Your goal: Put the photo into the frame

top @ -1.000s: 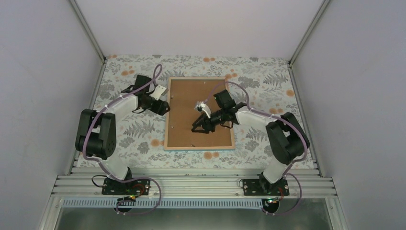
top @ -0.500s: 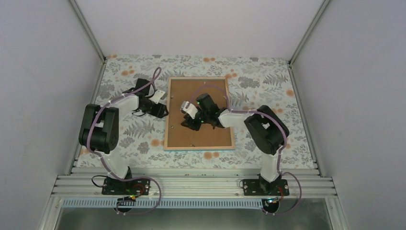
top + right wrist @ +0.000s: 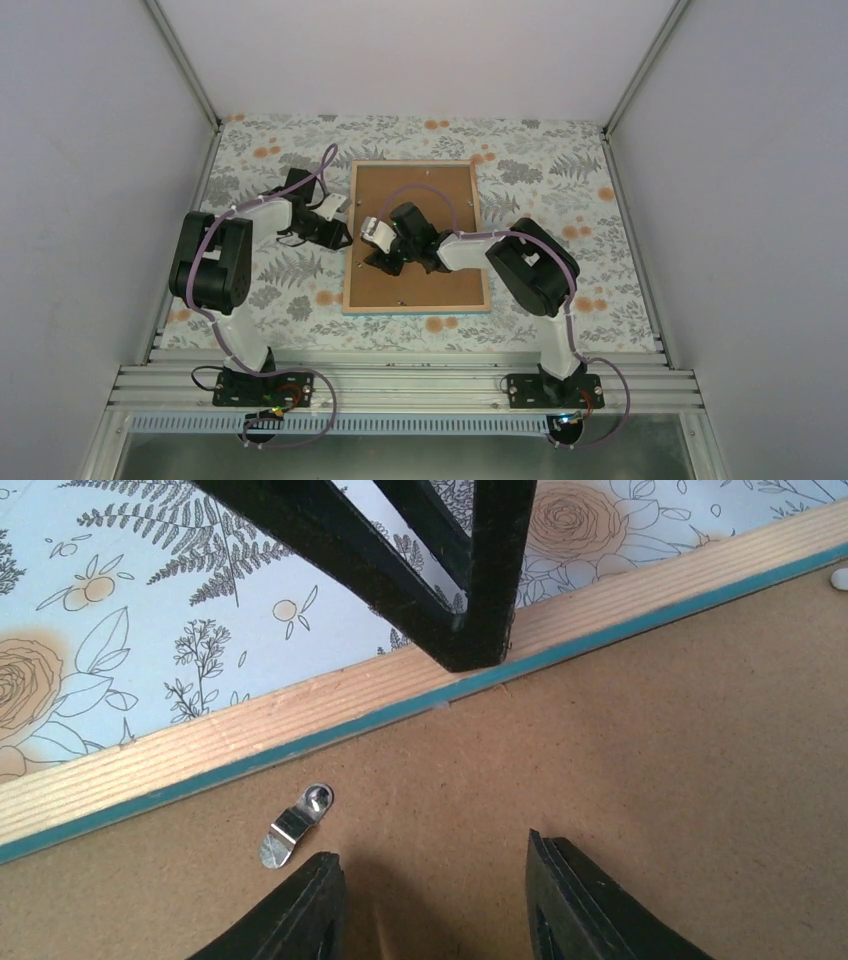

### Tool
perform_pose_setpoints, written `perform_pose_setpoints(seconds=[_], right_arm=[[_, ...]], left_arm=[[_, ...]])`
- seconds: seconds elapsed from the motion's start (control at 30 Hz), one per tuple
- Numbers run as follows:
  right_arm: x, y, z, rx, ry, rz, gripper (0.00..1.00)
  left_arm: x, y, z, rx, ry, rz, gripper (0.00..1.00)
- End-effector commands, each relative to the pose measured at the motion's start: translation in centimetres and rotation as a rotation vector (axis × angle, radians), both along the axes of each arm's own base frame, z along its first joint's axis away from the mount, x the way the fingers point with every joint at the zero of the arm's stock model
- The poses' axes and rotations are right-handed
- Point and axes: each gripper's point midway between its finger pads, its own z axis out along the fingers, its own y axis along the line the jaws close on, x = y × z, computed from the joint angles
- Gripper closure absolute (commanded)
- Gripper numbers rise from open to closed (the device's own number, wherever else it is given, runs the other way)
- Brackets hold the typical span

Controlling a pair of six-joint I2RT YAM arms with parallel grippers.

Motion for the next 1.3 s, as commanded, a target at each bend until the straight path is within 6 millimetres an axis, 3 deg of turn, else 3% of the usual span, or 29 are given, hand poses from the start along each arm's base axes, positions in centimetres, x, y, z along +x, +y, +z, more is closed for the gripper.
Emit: perform_pose_setpoints(seconds=[0.0, 0.17, 0.4, 0.67, 0.9, 1.13, 1.27], right_arm=[[-1.5, 0.2, -2.9, -0.065, 0.018, 0.039, 0.54], [-2.5, 0.7, -3.8, -0.071, 0.03, 0.079, 0.54], [-2.2, 1.4, -4.8, -0.072, 0.044, 0.075, 0.55], [-1.7, 1.3, -5.7, -0.079, 0.046, 0.039, 0.58], [-1.0, 1.1, -4.9, -0.075, 0.046, -0.019, 0.64], [-3.4, 1.9, -5.4, -0.077, 0.042, 0.1, 0.57], [-3.1, 2.1, -6.0, -0.093, 0.053, 0.092, 0.58]], left_arm=[[-1.2, 0.4, -2.0, 0.021, 0.063, 0.005, 0.66], [-1.6, 0.3, -2.6, 0.012, 0.084, 0.006, 0.74], [-1.8, 0.1, -2.9, 0.005, 0.094, -0.001, 0.81], [-2.4, -0.6, -2.9, 0.009, 0.088, -0.026, 0.82], [-2.4, -0.9, -2.7, 0.009, 0.083, -0.034, 0.84], [-2.6, -1.1, -2.9, 0.011, 0.087, -0.037, 0.85], [-2.8, -1.3, -2.9, 0.011, 0.087, -0.045, 0.88]])
